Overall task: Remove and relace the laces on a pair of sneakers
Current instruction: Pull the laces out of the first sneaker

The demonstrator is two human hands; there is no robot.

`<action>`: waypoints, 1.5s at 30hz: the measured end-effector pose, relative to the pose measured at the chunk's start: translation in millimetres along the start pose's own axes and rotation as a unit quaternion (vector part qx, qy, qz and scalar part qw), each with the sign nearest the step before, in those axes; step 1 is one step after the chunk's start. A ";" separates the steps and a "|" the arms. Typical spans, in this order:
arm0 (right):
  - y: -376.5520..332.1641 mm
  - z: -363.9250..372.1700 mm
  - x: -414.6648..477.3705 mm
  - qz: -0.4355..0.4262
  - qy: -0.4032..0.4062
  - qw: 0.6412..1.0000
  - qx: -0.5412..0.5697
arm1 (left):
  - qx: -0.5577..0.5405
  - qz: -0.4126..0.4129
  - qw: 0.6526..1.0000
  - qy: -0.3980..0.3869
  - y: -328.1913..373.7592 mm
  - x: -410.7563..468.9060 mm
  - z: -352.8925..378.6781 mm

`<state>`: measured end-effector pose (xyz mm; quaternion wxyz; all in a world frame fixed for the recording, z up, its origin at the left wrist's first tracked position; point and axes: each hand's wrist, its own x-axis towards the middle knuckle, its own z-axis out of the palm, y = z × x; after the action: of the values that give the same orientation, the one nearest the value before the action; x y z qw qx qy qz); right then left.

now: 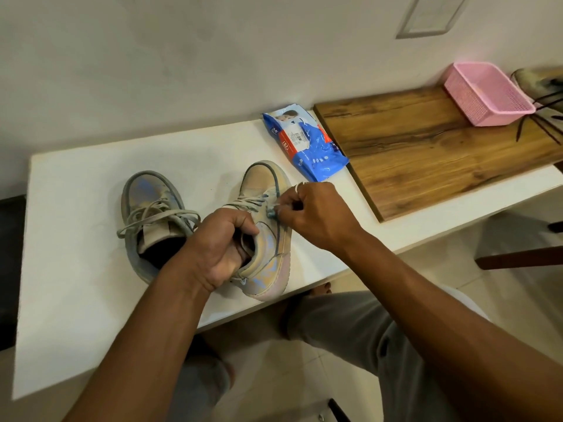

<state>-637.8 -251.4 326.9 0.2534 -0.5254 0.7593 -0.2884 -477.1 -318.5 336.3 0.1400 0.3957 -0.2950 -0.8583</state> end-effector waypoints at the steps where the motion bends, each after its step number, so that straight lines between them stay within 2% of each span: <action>1: -1.6 1.4 0.0 -0.004 0.004 1.000 0.004 | 0.000 -0.001 1.000 -0.002 0.3 -0.7 0.7; 4: -10.0 3.9 -4.6 -0.021 -0.044 0.999 0.020 | 0.011 0.021 1.000 -0.019 2.0 -5.8 4.2; 9: -12.0 5.1 4.9 -0.017 0.016 1.000 0.017 | 0.012 0.023 0.999 -0.018 -0.4 -2.2 3.8; 13: -24.0 7.7 1.3 -0.049 -0.044 0.997 0.040 | -0.032 0.007 0.999 -0.024 0.0 -1.5 -2.1; 17: -19.2 5.2 8.5 -0.032 0.003 0.999 -0.002 | -0.030 0.004 1.000 -0.004 -1.8 1.0 -1.3; 21: -23.0 4.7 2.3 -0.051 -0.048 0.997 0.027 | -0.054 0.003 0.998 -0.011 -3.0 2.9 -4.8; 26: -16.1 1.3 12.2 -0.017 -0.011 1.000 0.017 | -0.014 0.001 1.000 0.006 -5.0 7.1 -8.1; 30: -19.8 2.9 9.1 -0.031 -0.075 0.996 0.046 | -0.031 0.008 0.999 -0.015 -3.9 6.8 -9.0; 34: -13.6 2.4 21.6 -0.019 -0.004 1.000 -0.007 | -0.015 0.001 1.000 0.016 -6.1 11.2 -11.3; 38: -17.8 0.0 17.2 -0.020 -0.084 0.996 0.027 | -0.023 0.001 1.000 0.008 -4.1 9.3 -10.2; 39: -16.8 0.6 17.5 -0.018 -0.083 0.996 0.026 | -0.027 -0.001 1.000 0.009 -3.9 9.4 -10.3; 42: -10.5 1.1 24.1 -0.011 -0.012 1.000 -0.014 | -0.018 -0.001 1.000 0.025 -6.0 12.2 -10.8; 45: -13.0 -0.8 21.5 -0.018 -0.049 0.999 0.006 | -0.019 0.000 1.000 0.018 -5.0 11.4 -9.8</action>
<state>-636.7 -275.2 334.9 0.2889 -0.5506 0.7347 -0.2713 -477.1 -323.9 321.3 0.1527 0.4080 -0.2765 -0.8566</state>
